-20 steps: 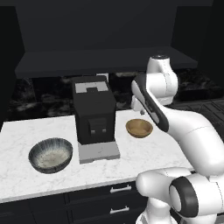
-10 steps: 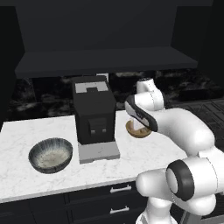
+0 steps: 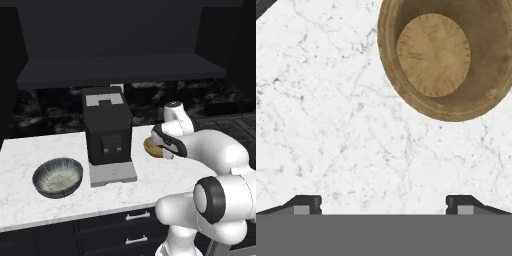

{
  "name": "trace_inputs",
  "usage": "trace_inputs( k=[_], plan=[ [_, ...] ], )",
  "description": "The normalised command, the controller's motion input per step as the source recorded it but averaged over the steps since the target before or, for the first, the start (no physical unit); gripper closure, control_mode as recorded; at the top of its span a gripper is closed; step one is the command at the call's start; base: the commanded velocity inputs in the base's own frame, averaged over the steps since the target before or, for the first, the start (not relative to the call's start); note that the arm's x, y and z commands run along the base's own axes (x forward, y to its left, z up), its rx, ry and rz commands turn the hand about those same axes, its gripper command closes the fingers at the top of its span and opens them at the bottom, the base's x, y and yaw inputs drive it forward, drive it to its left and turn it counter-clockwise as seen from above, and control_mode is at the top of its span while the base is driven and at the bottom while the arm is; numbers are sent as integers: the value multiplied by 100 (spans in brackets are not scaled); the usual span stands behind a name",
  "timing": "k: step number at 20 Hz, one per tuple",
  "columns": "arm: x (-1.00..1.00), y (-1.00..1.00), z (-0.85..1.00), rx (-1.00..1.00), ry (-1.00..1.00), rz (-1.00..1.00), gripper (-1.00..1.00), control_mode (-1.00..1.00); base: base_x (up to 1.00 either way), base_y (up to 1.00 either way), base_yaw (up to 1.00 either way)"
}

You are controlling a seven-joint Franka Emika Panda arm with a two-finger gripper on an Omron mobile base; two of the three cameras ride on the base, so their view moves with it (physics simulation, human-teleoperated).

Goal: Pick up the bowls on the counter and stack them on top of one another in the open cabinet. Place the smaller bowl on top of the larger bowl.

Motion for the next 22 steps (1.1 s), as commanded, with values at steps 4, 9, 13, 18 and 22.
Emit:
trace_inputs(
  k=[4,9,13,18,22],
  plan=[
    [42,0,-35,3,-9,13,-100,-100,0,0,0],
    [44,1,-29,1,-3,9,-100,-100,0,0,0],
    [41,0,-14,1,0,8,-100,-100,0,0,0],
    [46,0,-20,0,0,9,-100,-100,0,0,0],
    [52,3,-32,0,0,8,-100,-100,0,0,0]
  ],
)
